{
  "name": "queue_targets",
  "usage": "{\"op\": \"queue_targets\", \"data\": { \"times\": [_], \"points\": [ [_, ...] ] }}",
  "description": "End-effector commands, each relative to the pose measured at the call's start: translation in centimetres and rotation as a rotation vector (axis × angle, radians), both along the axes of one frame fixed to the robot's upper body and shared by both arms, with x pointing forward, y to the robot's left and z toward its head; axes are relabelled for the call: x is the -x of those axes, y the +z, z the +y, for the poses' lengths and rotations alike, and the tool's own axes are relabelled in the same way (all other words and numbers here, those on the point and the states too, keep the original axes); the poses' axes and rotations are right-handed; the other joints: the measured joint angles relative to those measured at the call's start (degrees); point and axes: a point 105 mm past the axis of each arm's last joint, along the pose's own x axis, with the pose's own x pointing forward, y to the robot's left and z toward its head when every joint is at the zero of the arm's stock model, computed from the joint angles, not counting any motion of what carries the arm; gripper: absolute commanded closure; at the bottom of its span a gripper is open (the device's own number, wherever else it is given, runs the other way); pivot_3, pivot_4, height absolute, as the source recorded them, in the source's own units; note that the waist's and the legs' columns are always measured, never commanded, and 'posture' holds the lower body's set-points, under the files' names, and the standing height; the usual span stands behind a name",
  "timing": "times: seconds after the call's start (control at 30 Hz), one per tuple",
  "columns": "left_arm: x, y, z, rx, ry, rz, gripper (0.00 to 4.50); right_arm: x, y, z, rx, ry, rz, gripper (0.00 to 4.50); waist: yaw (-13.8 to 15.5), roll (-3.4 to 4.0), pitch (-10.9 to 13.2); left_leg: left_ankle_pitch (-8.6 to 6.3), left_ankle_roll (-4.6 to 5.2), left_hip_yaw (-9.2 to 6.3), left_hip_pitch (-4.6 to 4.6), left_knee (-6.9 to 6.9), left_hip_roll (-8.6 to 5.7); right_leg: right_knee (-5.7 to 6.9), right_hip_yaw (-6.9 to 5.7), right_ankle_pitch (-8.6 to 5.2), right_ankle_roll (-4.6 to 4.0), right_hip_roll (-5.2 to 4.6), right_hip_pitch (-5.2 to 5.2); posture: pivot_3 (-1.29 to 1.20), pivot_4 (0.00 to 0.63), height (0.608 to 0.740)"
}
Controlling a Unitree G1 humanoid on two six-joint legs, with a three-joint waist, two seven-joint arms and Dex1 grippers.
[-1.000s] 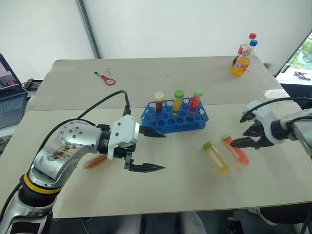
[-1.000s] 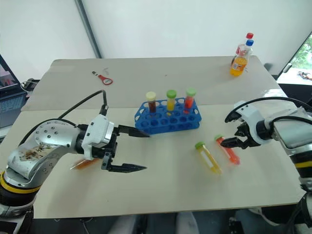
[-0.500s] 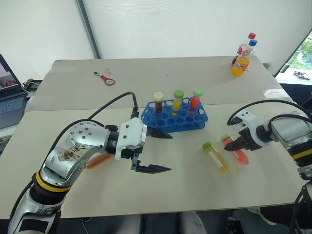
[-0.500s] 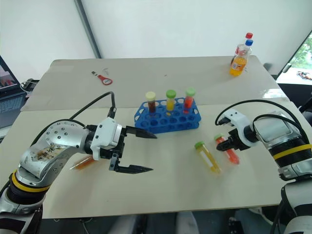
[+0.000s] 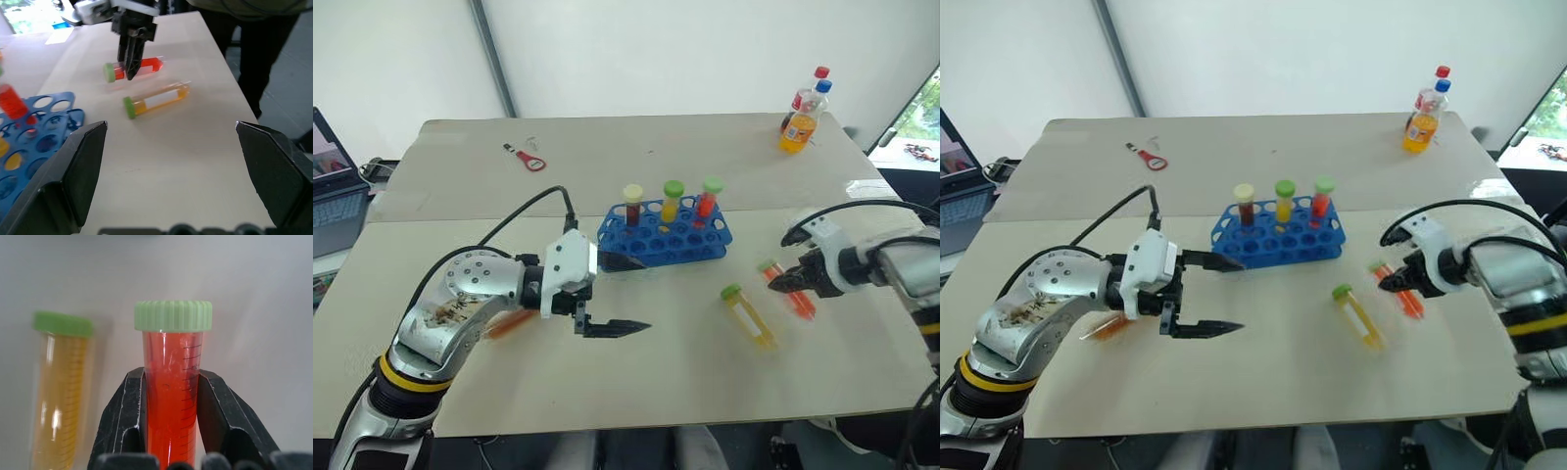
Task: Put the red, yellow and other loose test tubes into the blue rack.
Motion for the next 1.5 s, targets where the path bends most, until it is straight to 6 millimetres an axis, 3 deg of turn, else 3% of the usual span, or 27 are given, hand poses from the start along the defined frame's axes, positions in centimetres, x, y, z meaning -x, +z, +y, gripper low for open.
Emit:
{"op": "queue_targets", "data": {
  "times": [0.03, 0.1, 0.2, 0.37, 0.63, 0.87, 1.03, 1.3, 1.5],
  "points": [
    [-0.9, 1.1, 1.2, 0.056, 0.092, -0.035, 0.00, -0.5, 4.9, 3.6, -0.140, 0.104, -0.416, 3.50, 0.0, -0.02, 0.0, 0.00, 0.00, -0.01, 0.02, 0.01, 0.01, 0.01, 0.00, 0.00, 0.00, 0.00, 0.01, 0.00, 0.150, 0.740],
    [-1.8, 1.6, 1.6, 0.105, 0.160, -0.028, 0.00, -0.4, 7.0, 5.6, -0.262, 0.105, -0.687, 3.50, -0.4, -0.14, -0.1, 0.00, -0.01, -0.01, 0.12, 0.00, 0.10, 0.10, 0.05, 0.00, -0.01, 0.11, 0.05, 0.00, 0.150, 0.740],
    [-2.2, 1.9, 1.7, 0.123, 0.190, -0.018, 0.00, -0.5, 7.7, 7.3, -0.351, 0.087, -0.843, 3.50, -0.3, -0.05, 0.0, 0.03, -0.07, -0.06, 0.13, -0.01, 0.01, 0.23, 0.11, 0.00, -0.01, 0.07, -0.02, 0.00, 0.150, 0.740],
    [-2.2, 1.8, 1.5, 0.110, 0.194, -0.018, 0.00, -1.3, 8.0, 9.7, -0.421, 0.091, -0.951, 3.50, 0.1, -0.05, 0.0, 0.07, -0.13, -0.13, 0.14, 0.06, -0.12, 0.20, 0.08, 0.05, 0.04, 0.00, 0.03, 0.00, 0.150, 0.740],
    [-2.4, 0.9, 1.6, 0.092, 0.197, -0.009, 0.00, -4.0, 5.5, 10.9, -0.429, 0.029, -1.025, 3.50, -0.4, -0.04, 0.0, 0.07, -0.13, -0.11, 0.18, 0.03, -0.10, 0.21, 0.09, 0.05, 0.02, 0.05, -0.02, 0.00, 0.150, 0.740],
    [-1.9, 0.2, 2.0, 0.081, 0.191, 0.005, 0.00, -5.8, 4.2, 11.1, -0.404, 0.029, -1.041, 3.50, -0.7, -0.04, 0.0, 0.07, -0.13, -0.10, 0.19, 0.03, -0.08, 0.20, 0.10, 0.05, 0.02, 0.07, -0.01, 0.00, 0.150, 0.740],
    [-1.3, 0.3, 2.1, 0.084, 0.193, 0.003, 0.00, -5.6, 4.5, 11.0, -0.427, 0.026, -1.061, 3.50, -0.7, -0.04, 0.0, 0.07, -0.12, -0.11, 0.19, 0.02, -0.08, 0.20, 0.11, 0.06, 0.01, 0.06, -0.01, 0.00, 0.150, 0.740],
    [-1.1, 0.4, 1.8, 0.096, 0.200, 0.001, 0.00, -5.4, 5.5, 9.0, -0.377, -0.058, -1.134, 3.50, -0.7, -0.03, 0.0, 0.07, -0.12, -0.12, 0.19, 0.02, -0.08, 0.20, 0.11, 0.06, 0.01, 0.06, -0.01, 0.00, 0.150, 0.740],
    [-1.1, 0.9, 1.3, 0.118, 0.188, 0.005, 0.00, -5.6, 4.1, 9.0, -0.347, -0.071, -1.102, 3.50, -0.7, -0.03, 0.0, 0.06, -0.12, -0.12, 0.19, 0.01, -0.08, 0.20, 0.11, 0.06, 0.01, 0.07, -0.01, 0.00, 0.150, 0.740]
  ]
}}
